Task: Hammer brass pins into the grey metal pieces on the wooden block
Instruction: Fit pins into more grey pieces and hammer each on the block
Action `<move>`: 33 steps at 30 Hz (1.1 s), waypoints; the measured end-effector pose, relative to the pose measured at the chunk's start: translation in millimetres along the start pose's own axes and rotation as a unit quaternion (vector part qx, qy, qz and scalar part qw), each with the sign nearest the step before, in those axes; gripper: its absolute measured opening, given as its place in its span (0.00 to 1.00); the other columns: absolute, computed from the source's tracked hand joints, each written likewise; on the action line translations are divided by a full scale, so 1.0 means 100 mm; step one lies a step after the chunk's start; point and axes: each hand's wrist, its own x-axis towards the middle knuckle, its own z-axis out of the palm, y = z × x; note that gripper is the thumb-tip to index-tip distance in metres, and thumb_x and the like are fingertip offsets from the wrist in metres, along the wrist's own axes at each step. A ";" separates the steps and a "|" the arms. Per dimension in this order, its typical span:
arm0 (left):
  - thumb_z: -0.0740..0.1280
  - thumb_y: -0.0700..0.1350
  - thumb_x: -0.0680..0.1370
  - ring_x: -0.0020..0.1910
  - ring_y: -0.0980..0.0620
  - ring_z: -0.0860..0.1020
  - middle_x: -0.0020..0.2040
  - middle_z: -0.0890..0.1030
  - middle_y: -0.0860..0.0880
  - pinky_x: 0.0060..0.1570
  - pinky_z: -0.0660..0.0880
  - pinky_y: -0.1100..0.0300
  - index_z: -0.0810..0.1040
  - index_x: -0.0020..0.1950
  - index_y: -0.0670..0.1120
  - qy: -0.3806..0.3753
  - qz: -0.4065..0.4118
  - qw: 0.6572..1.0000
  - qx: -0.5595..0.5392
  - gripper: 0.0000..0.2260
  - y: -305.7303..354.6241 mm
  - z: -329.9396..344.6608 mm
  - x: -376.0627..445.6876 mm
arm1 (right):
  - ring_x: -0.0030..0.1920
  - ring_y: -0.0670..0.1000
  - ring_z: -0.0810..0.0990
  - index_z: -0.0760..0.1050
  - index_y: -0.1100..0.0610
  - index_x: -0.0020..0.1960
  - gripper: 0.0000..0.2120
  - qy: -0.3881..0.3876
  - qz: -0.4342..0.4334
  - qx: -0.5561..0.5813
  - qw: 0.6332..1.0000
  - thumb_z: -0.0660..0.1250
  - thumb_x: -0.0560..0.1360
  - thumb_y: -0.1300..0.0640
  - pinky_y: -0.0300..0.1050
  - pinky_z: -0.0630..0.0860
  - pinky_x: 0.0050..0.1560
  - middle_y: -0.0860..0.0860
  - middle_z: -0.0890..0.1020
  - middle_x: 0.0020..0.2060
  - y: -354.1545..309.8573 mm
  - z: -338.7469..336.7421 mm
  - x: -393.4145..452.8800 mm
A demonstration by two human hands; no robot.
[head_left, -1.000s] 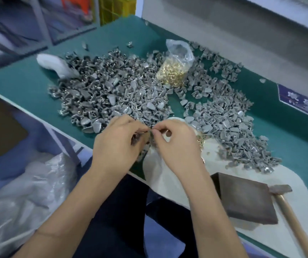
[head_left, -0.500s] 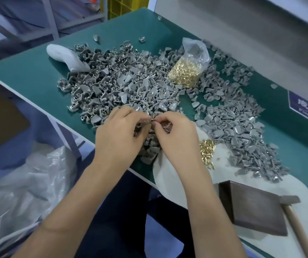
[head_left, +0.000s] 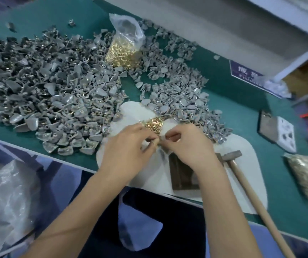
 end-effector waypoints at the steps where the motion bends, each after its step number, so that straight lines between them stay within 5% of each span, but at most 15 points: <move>1: 0.69 0.53 0.77 0.42 0.56 0.77 0.43 0.76 0.58 0.35 0.74 0.57 0.83 0.49 0.59 -0.004 -0.001 1.000 0.018 0.03 -0.01 0.04 0.00 | 0.48 0.47 0.82 0.84 0.44 0.45 0.08 -0.001 0.000 -0.002 1.000 0.74 0.74 0.41 0.47 0.80 0.50 0.41 0.85 0.43 -0.01 0.01 0.00; 7: 0.65 0.58 0.77 0.44 0.54 0.77 0.42 0.76 0.57 0.38 0.77 0.54 0.82 0.49 0.59 -0.019 -0.004 1.000 0.021 0.08 -0.05 0.11 0.01 | 0.50 0.51 0.83 0.82 0.42 0.40 0.04 -0.006 -0.003 -0.041 0.999 0.76 0.72 0.47 0.47 0.79 0.51 0.43 0.86 0.44 -0.07 0.00 0.05; 15: 0.68 0.55 0.77 0.44 0.56 0.78 0.44 0.77 0.57 0.41 0.78 0.53 0.83 0.49 0.58 -0.021 -0.020 0.999 0.022 0.05 -0.03 0.08 -0.02 | 0.47 0.53 0.83 0.84 0.50 0.47 0.06 -0.001 -0.033 -0.054 0.998 0.68 0.78 0.52 0.48 0.79 0.49 0.47 0.85 0.42 -0.07 0.06 0.09; 19: 0.66 0.56 0.78 0.39 0.63 0.78 0.45 0.77 0.60 0.38 0.77 0.57 0.82 0.50 0.60 -0.015 -0.012 1.000 0.012 0.06 -0.01 0.07 -0.03 | 0.39 0.42 0.80 0.80 0.50 0.43 0.06 0.083 -0.038 0.147 0.985 0.68 0.78 0.56 0.40 0.77 0.41 0.43 0.83 0.38 0.29 -0.06 0.04; 23: 0.68 0.54 0.79 0.39 0.67 0.78 0.48 0.77 0.63 0.38 0.73 0.62 0.81 0.50 0.61 -0.039 0.000 0.999 -0.014 0.03 0.08 0.13 0.03 | 0.38 0.44 0.81 0.82 0.49 0.42 0.09 0.211 -0.082 0.315 0.922 0.75 0.74 0.62 0.34 0.76 0.43 0.43 0.85 0.38 0.75 -0.18 -0.18; 30: 0.69 0.56 0.78 0.44 0.63 0.72 0.48 0.78 0.64 0.37 0.62 0.69 0.78 0.56 0.63 -0.098 0.040 0.991 0.079 0.08 0.36 0.36 0.50 | 0.47 0.44 0.85 0.84 0.48 0.47 0.10 0.250 -0.075 0.371 0.891 0.75 0.75 0.64 0.38 0.79 0.53 0.43 0.87 0.43 0.97 0.04 -0.29; 33: 0.69 0.58 0.77 0.49 0.57 0.76 0.52 0.78 0.61 0.38 0.65 0.60 0.78 0.60 0.61 -0.125 0.034 0.984 0.122 0.12 0.43 0.45 0.66 | 0.49 0.45 0.84 0.84 0.51 0.50 0.09 0.276 -0.064 0.362 0.888 0.72 0.76 0.64 0.43 0.80 0.55 0.45 0.86 0.45 0.99 0.11 -0.29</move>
